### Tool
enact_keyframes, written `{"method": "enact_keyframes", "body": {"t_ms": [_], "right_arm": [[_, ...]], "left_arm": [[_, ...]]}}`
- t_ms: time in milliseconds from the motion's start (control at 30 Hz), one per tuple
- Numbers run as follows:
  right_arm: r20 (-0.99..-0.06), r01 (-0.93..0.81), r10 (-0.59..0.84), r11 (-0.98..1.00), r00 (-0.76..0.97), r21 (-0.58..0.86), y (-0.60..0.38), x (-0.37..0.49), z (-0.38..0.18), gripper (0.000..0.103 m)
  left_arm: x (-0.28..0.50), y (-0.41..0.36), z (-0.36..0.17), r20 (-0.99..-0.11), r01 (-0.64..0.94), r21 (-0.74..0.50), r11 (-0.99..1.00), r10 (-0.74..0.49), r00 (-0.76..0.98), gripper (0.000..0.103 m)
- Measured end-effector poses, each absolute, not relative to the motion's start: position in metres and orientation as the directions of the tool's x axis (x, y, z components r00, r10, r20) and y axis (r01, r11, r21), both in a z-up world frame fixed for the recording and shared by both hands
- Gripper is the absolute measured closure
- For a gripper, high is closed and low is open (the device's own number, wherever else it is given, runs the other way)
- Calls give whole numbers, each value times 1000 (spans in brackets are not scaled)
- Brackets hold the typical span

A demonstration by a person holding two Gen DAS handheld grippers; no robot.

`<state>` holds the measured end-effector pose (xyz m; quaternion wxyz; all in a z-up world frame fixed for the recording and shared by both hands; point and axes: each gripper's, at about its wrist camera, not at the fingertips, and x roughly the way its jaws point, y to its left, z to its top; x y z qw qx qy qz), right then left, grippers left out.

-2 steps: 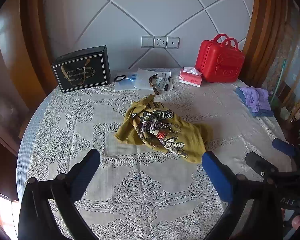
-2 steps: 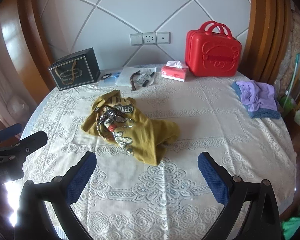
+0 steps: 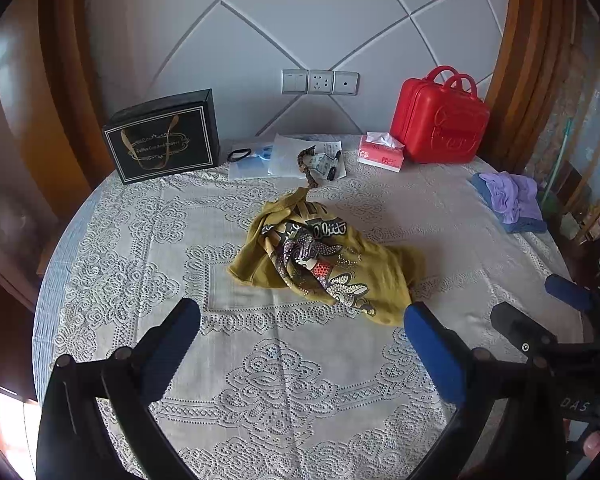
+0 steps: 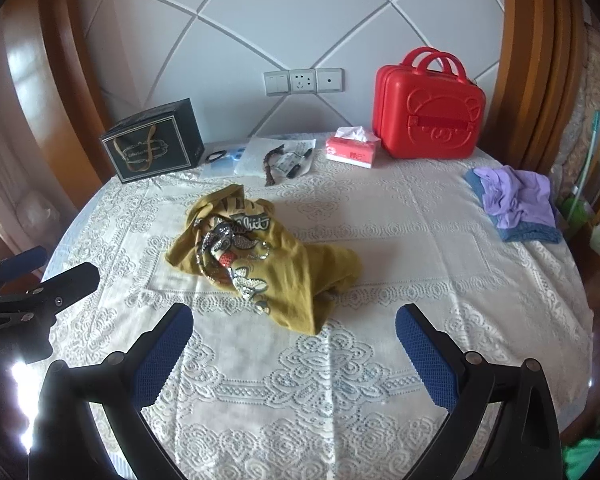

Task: Fold clothes
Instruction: 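Approach the crumpled mustard-yellow T-shirt with both grippers open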

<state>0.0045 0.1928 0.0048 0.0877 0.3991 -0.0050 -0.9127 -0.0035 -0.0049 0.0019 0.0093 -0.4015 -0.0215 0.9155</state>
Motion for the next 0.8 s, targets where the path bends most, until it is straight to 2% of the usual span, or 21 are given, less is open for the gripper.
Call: {"method": "enact_keyframes", "body": {"t_ms": [200,267,800], "right_arm": [[-781,139,-130,-989,-611,56,193,-7,8,0],[-787,148,-132,-988,-602,52,190,-14,13,0],[-788,187,-160,-981,-595,58,183,-17,-8,0]], "left_arm": [[-14,-19,7,-803,8,-68,-998,50,-593,0],[-13,-16,8,-797,28,-47,-999,20,-603,0],[-26,-22,-2,-823,56,-57,-997,15,-568,0]]}}
